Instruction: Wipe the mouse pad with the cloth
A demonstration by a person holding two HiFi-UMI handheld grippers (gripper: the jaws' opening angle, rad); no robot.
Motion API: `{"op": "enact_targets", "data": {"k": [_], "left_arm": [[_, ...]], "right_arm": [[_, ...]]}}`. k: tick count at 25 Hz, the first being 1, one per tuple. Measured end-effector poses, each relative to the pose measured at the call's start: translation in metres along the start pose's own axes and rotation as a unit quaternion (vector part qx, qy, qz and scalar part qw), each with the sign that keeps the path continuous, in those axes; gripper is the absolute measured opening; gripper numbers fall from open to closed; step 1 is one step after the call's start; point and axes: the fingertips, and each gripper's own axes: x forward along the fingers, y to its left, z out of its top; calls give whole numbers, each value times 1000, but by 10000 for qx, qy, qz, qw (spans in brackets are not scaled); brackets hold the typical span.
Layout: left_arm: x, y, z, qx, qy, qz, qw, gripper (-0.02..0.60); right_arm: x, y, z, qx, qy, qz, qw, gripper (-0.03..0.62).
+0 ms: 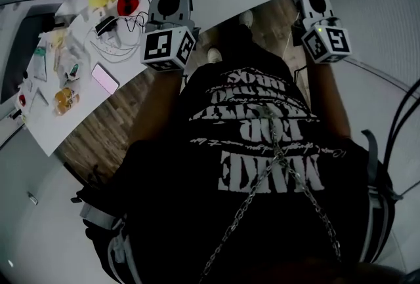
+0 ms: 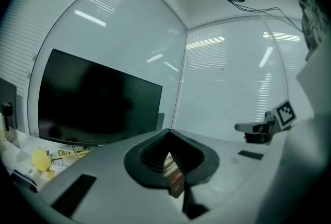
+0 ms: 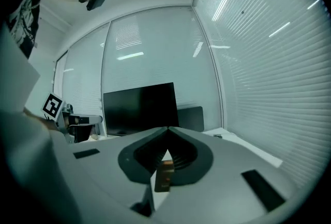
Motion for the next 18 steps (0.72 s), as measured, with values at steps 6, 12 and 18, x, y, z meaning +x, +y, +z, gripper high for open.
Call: {"op": "enact_targets", "data": {"k": [6, 12, 18], "left_arm": [[-10, -10, -9, -147, 49, -147, 9998, 5], [8, -23, -22, -236, 197, -192, 9993, 5], [50, -36, -31, -312, 269, -126, 9991, 5]], "right_arm": [[-24, 5, 2, -88, -19, -153, 9998, 2], [-23, -14, -6, -52, 237, -135, 9996, 0], [-3, -53, -12, -68, 368, -55, 9993, 2]]}}
